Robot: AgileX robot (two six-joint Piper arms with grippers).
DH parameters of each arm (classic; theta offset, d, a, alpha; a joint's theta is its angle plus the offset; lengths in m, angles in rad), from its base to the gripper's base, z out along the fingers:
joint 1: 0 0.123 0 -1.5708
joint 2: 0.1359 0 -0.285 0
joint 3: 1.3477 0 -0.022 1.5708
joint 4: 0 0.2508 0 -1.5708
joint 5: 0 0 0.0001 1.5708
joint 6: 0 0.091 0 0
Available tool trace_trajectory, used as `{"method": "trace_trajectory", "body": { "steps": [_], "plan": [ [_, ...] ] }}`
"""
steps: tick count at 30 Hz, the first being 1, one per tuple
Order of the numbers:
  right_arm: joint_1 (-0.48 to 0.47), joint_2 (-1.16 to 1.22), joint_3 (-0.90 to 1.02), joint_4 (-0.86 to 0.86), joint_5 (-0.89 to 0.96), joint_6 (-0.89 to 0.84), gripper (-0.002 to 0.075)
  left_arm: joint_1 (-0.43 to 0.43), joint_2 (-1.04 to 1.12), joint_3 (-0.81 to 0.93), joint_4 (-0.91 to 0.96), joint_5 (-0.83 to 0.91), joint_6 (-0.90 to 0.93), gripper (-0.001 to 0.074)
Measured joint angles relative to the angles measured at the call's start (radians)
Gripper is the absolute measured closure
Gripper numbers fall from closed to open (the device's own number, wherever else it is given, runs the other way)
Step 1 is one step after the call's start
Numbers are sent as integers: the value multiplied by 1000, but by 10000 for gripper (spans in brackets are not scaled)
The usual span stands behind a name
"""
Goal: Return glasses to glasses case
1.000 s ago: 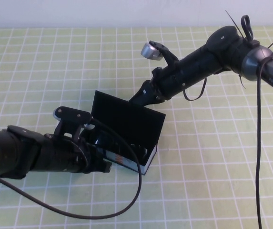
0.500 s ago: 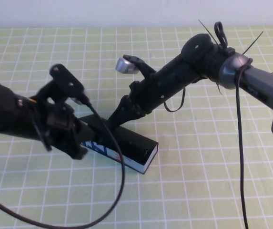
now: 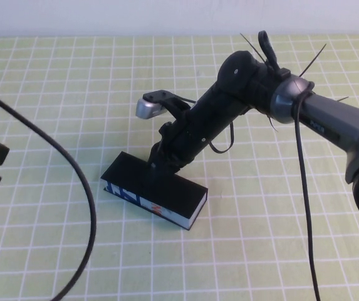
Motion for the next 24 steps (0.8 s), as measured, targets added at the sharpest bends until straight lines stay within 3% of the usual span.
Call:
{"method": "trace_trajectory", "body": {
  "steps": [14,24],
  "plan": [
    [-19,-216,-44,-150,14,68,743,2,-417,4,-23,230,-86,738],
    [-19,-571,-50,-416,43,319,743,2,-789,250,24,29,-337,738]
  ]
}}
